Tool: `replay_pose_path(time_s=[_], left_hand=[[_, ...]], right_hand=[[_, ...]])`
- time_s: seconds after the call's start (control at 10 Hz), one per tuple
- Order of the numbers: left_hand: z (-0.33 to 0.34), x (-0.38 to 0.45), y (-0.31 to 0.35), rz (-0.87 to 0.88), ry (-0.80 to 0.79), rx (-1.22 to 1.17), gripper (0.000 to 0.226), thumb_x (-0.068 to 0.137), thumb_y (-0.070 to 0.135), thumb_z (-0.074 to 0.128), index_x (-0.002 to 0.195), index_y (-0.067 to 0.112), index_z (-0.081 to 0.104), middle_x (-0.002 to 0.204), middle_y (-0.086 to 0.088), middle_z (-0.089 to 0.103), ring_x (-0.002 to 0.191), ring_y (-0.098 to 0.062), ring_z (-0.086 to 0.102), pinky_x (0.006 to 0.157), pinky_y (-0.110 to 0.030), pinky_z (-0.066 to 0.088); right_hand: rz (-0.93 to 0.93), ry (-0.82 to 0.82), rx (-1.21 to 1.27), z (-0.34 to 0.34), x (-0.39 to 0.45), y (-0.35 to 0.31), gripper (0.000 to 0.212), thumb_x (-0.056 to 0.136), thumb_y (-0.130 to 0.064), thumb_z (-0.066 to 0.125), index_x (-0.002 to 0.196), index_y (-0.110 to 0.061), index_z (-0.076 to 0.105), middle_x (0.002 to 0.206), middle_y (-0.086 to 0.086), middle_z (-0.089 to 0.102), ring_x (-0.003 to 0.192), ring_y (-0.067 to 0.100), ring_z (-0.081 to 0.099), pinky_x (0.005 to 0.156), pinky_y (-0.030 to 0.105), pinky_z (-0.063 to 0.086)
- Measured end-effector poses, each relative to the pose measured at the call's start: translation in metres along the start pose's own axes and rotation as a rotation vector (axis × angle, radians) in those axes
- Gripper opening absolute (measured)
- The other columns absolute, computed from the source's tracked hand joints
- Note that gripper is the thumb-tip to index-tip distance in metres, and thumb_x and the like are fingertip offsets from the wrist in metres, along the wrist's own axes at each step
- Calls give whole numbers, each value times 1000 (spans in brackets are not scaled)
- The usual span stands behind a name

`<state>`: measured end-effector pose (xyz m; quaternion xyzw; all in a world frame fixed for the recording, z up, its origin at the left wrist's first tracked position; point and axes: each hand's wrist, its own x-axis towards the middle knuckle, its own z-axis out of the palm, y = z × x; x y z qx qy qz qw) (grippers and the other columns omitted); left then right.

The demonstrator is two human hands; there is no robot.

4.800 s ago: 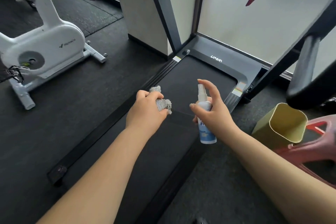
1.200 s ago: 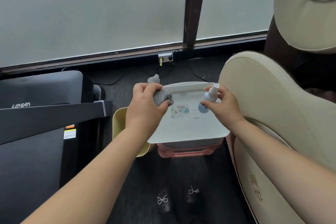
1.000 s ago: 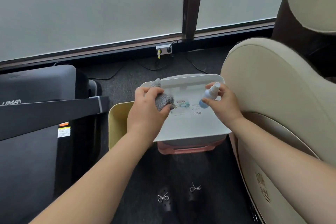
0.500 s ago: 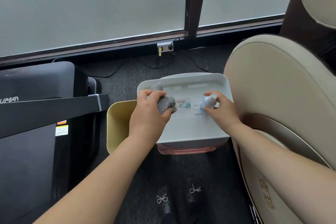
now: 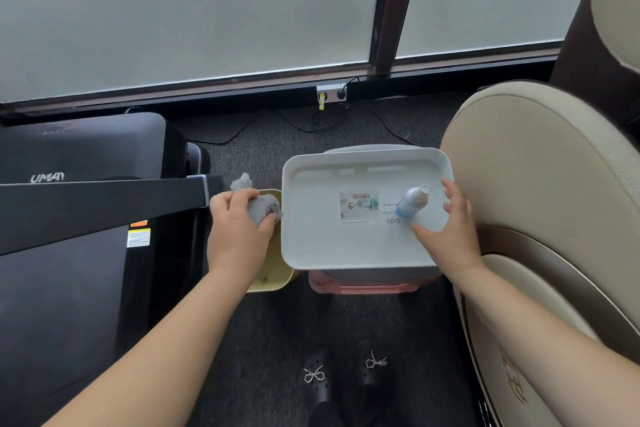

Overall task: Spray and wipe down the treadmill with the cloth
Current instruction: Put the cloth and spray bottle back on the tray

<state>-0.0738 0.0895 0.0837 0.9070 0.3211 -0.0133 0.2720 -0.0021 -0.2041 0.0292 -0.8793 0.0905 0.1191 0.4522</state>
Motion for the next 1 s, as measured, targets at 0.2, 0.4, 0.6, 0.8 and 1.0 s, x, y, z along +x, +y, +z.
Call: replay_pose_path(time_s=[0.2, 0.4, 0.6, 0.8, 1.0], left_hand=[[12, 12, -45, -226, -113, -25, 52, 84, 34, 67, 131, 29, 45, 128, 2, 29, 77, -11, 46, 75, -43, 56], [19, 19, -61, -213, -218, -19, 63, 84, 19, 66, 140, 26, 37, 140, -1, 20, 105, -20, 47, 79, -29, 46], [18, 25, -65, -196, -293, -19, 69, 86, 18, 65, 146, 25, 30, 148, -3, 12, 122, -27, 42, 103, -40, 41], [9, 28, -65, -133, -387, 62, 78, 83, 18, 65, 148, 28, 24, 155, 2, 2, 136, -28, 30, 107, -42, 36], [0, 15, -73, -146, -380, 132, 68, 87, 13, 59, 147, 26, 30, 159, 3, 2, 141, -29, 20, 109, -44, 31]], right_hand=[[100, 14, -20, -4, -14, 7, 75, 83, -1, 71, 148, -20, 37, 146, 14, 39, 128, 26, 47, 107, 36, 37], [170, -30, 9, -13, -50, 19, 32, 90, 1, 60, 115, -19, 61, 116, 7, 63, 99, 24, 62, 83, 31, 43], [319, -172, -43, -19, -129, 42, 32, 90, 0, 63, 87, -31, 68, 84, -4, 75, 85, 22, 72, 70, 28, 52], [258, -216, -67, -12, -136, 22, 33, 91, 2, 60, 90, -30, 68, 86, -7, 75, 86, 18, 70, 80, 33, 52], [137, -191, -45, 0, -100, -26, 28, 91, 2, 57, 98, -24, 67, 89, -10, 72, 89, 6, 65, 73, 19, 47]])
